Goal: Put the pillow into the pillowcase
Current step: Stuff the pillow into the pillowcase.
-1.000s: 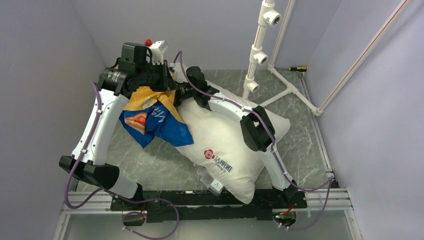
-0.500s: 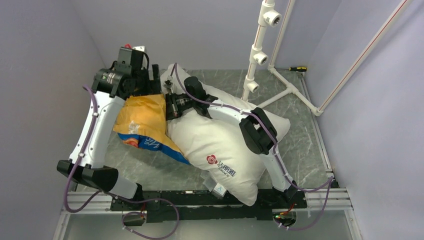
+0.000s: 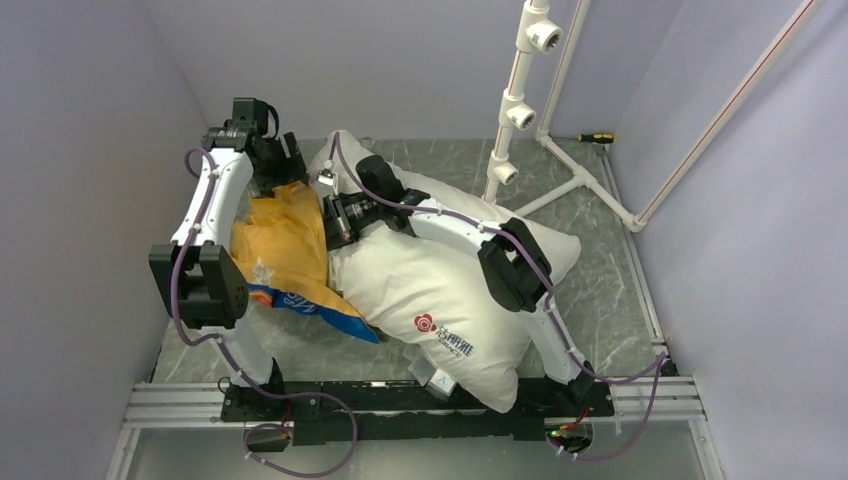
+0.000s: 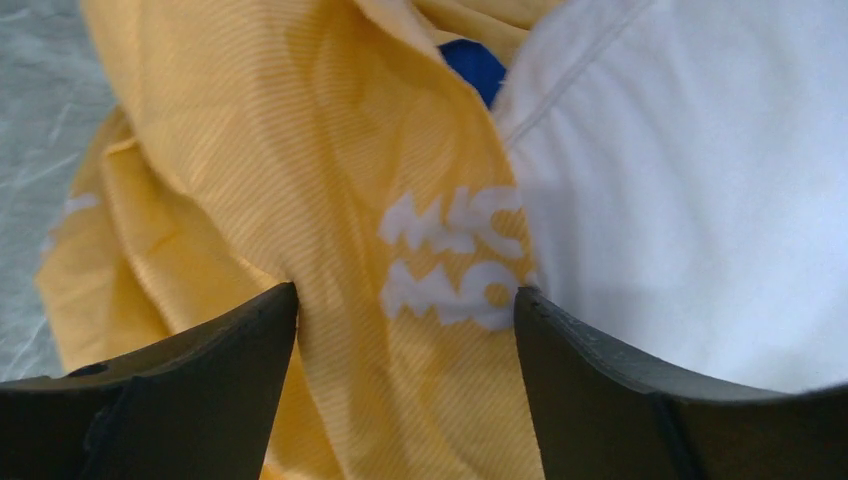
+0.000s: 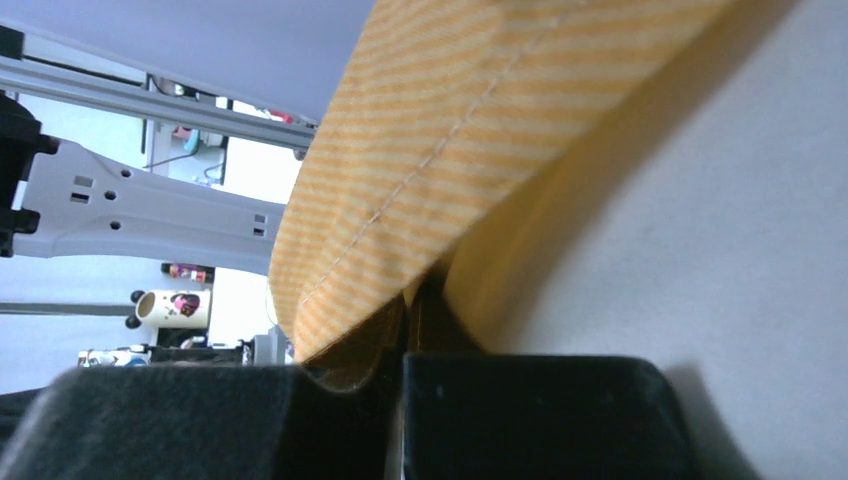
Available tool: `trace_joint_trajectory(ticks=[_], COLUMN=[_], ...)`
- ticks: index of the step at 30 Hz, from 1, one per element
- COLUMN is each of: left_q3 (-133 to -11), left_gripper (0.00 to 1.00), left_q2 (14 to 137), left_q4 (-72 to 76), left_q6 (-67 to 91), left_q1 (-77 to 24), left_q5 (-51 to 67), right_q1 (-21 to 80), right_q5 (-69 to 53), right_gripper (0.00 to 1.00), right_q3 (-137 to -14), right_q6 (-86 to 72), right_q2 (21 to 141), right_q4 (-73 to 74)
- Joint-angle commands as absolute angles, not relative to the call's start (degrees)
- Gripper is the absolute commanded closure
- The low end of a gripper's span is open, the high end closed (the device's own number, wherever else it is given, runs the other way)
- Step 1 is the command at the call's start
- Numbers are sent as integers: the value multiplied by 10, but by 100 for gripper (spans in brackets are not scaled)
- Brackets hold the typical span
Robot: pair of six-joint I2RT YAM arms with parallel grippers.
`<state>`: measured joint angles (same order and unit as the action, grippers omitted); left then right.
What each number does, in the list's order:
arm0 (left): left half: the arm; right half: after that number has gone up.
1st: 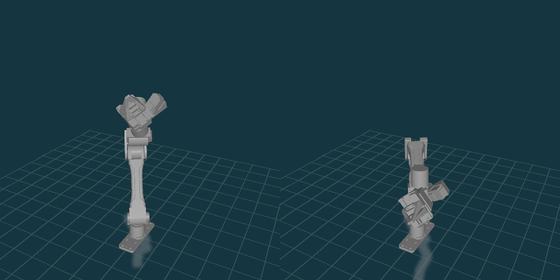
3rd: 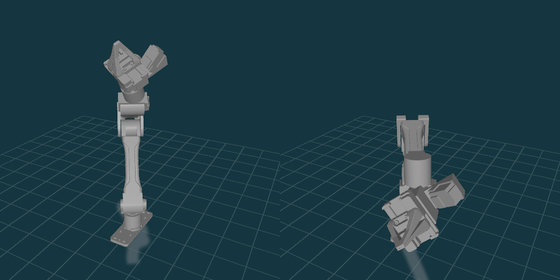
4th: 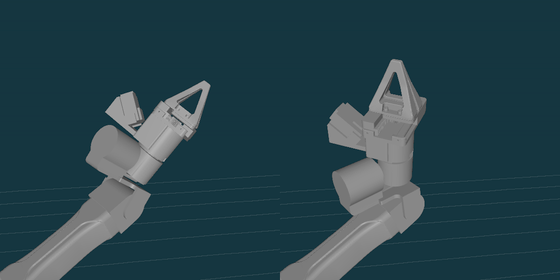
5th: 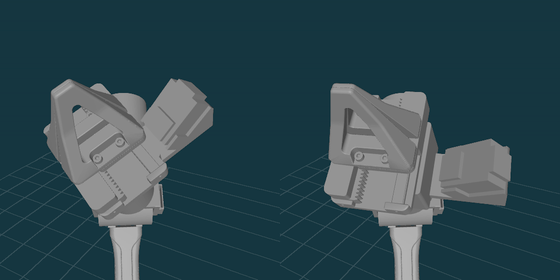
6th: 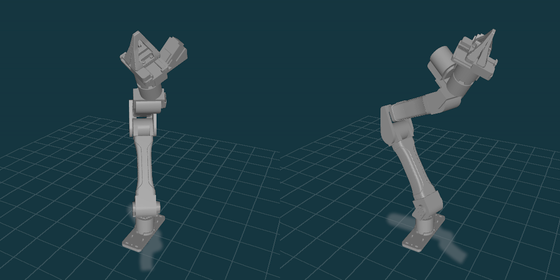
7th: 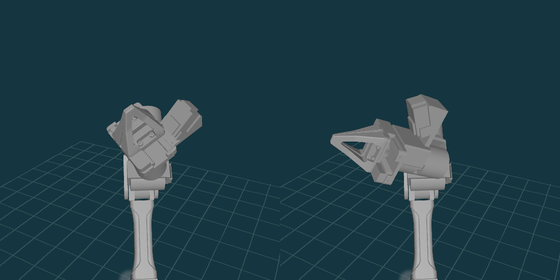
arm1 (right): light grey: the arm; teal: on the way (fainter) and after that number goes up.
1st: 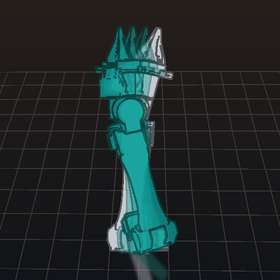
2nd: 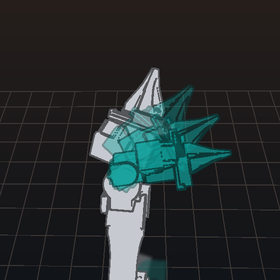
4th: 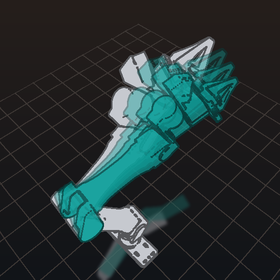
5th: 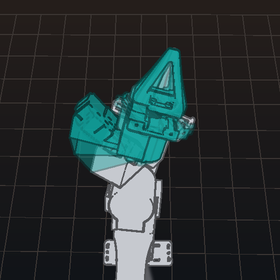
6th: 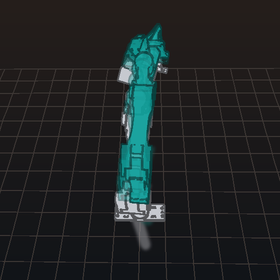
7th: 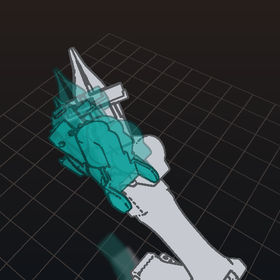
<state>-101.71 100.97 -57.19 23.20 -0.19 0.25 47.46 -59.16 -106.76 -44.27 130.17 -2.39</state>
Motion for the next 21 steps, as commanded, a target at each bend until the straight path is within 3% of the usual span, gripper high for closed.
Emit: trace_joint_trajectory(ticks=[1, 3, 6, 10, 14, 21], left_q3=[-999, -991, -989, -984, -959, -869], left_gripper=[26, 48, 80, 100, 100, 100], left_q2=[1000, 1003, 1012, 1002, 968, 902], left_q4=[-486, -479, -495, -501, -507, -492], left_q6=[233, 234, 225, 216, 208, 207], left_q1=[-7, -7, -1, -1, -1, -1], left_q5=[72, 60, 48, 55, 55, 73], right_q1=[496, 495, 488, 477, 463, 409], right_q5=[-639, -620, -568, -451, -327, -261], right_gripper=[99, 95, 81, 52, 30, 15], right_q3=[-1081, -1096, -1134, -1185, -1211, -1248], right_q6=[-382, -350, -282, -201, -145, -179], right_q2=[1303, 1296, 1279, 1233, 1181, 1177], right_q4=[141, 181, 268, 366, 420, 351])
